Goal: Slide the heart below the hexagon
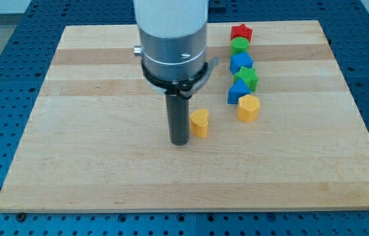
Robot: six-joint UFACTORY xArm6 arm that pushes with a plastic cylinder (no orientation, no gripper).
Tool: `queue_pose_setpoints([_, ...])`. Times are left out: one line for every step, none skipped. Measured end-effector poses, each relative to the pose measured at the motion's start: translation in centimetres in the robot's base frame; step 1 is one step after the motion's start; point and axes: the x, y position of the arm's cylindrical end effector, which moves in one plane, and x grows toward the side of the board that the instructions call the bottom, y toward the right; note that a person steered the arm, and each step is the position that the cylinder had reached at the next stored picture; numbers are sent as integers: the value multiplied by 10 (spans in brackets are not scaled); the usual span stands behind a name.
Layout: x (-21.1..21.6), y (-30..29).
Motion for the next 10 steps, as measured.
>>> queue_pose_setpoints([-6, -2])
queue_pose_setpoints([-16, 1])
queue_pose_setpoints([-26, 1])
queue_pose_setpoints([-31, 1])
queue_pose_setpoints([-31, 3])
queue_pose_setpoints([-31, 30])
queue_pose_setpoints([-31, 61])
queue_pose_setpoints([-31, 78])
queue_pose_setpoints([-31, 84])
queue_pose_setpoints([-31, 83])
